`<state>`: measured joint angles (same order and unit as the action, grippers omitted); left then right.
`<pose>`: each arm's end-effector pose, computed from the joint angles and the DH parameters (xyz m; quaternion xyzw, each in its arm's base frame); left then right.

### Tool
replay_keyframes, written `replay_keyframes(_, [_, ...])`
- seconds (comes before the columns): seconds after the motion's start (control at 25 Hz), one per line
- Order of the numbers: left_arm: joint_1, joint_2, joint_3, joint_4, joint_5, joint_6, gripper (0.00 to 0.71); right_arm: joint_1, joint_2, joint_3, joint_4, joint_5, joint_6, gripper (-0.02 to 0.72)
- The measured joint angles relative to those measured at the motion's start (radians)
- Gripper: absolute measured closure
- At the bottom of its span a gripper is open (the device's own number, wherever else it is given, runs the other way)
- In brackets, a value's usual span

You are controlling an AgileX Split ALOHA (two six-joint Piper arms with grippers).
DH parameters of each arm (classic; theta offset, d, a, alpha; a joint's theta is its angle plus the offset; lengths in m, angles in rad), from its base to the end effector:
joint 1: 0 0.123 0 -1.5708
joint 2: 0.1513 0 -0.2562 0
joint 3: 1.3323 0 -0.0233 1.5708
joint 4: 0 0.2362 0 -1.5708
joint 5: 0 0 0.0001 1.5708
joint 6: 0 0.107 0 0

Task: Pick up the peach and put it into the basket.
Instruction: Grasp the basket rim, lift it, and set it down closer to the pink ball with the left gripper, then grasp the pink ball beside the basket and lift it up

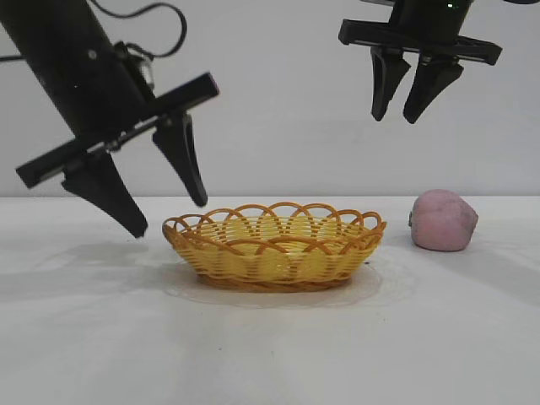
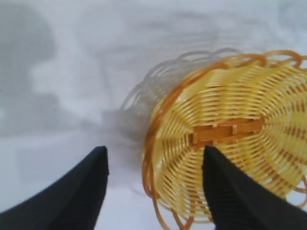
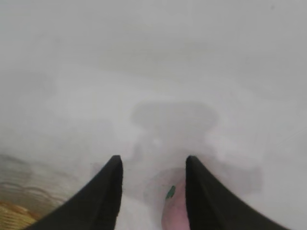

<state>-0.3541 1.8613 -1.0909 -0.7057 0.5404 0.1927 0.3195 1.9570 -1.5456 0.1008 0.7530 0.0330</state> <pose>0.3178 -0.1556 0.1331 -0.0019 0.9605 -0.2386 0.1433 0.3900 0.1368 0.1960 -0.1113 0.9624 0.0845 0.2328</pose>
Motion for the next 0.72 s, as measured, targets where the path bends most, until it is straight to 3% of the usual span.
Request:
replay_keyframes(0.12, [0.042,-0.082,0.0,0.118,0.014,0.0,0.282,0.0,0.0,0.0,0.0,0.0,0.0,0.447])
replay_keyframes(0.2, [0.083,-0.117,0.0,0.285,0.04,-0.03,0.282,0.0,0.0,0.0,0.0,0.0,0.0,0.447])
replay_keyframes(0.36, [0.171,-0.121,0.002,0.649,0.101,-0.274,0.282,0.0,0.0,0.0,0.002,0.0,0.0,0.447])
replay_keyframes(0.52, [0.23,-0.146,0.002,0.756,0.111,-0.332,0.282,0.0,0.0,0.0,0.002,0.0,0.0,0.447])
replay_keyframes(0.72, [0.235,-0.293,0.021,0.8,0.132,-0.341,0.282,0.0,0.0,0.0,0.002,0.0,-0.002,0.447])
